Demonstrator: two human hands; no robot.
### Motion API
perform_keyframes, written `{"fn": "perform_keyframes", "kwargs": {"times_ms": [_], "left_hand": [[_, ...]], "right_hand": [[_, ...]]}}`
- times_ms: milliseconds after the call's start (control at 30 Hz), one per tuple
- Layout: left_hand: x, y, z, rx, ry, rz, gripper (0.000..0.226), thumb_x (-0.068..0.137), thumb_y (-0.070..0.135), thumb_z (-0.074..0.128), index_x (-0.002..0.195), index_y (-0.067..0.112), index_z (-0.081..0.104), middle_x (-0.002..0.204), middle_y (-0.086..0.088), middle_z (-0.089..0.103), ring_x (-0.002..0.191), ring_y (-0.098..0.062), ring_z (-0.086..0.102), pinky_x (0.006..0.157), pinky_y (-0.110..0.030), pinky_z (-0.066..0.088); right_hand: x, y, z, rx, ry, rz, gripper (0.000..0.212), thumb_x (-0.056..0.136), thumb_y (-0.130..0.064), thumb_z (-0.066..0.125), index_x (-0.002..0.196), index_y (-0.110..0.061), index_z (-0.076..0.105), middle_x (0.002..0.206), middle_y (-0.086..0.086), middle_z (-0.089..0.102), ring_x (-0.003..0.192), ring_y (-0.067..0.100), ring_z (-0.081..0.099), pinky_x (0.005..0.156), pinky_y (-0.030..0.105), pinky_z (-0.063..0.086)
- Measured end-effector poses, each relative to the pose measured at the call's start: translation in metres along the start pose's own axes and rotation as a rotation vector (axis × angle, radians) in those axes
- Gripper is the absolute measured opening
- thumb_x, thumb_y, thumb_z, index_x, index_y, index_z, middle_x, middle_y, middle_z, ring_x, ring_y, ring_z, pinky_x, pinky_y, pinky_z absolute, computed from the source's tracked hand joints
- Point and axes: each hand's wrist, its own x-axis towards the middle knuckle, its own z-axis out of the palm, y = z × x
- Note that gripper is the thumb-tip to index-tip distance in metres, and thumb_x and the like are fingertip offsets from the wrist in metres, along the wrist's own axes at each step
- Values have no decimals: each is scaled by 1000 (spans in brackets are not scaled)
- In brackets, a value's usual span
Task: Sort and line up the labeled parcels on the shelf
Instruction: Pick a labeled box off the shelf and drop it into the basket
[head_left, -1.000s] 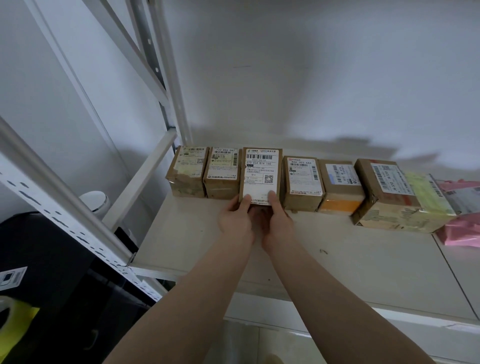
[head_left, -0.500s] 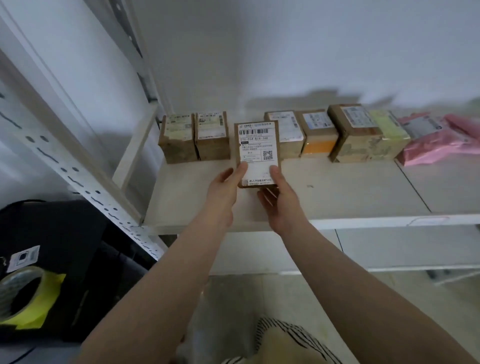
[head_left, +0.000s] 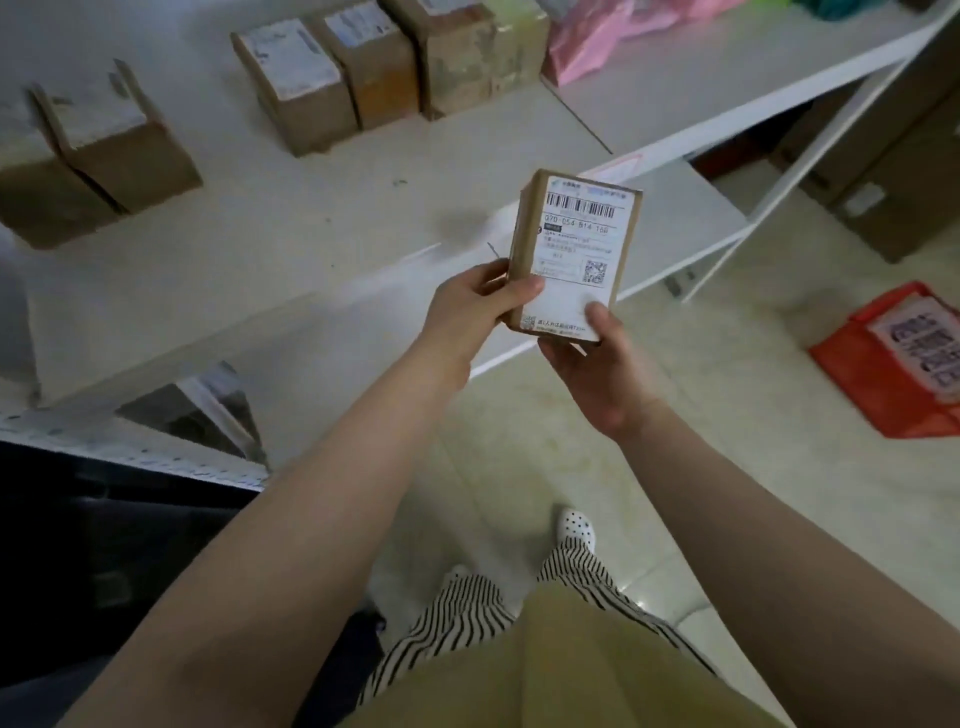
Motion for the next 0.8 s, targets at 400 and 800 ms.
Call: {"fn": "perform_keyframes", "kwargs": {"times_ms": [400, 800], "left_hand": [[55, -70, 270, 181, -330, -274, 42, 78, 27, 76, 117, 14, 67, 107, -3, 73, 100, -18, 67, 103, -35, 46], [104, -90, 525, 318, -579, -308, 16, 80, 33, 73, 90, 20, 71, 93, 1, 73, 85, -13, 65, 82, -23, 49]], "right_hand": [[-40, -96, -250, 6, 445, -29, 72, 74, -38, 70, 136, -6, 53, 124, 7, 64, 115, 20, 61, 94, 33, 49], [-66, -236, -439, 0, 635, -145, 43, 74, -42, 70, 112, -21, 67, 104, 0, 68, 100, 16, 64, 95, 33, 48]]}}
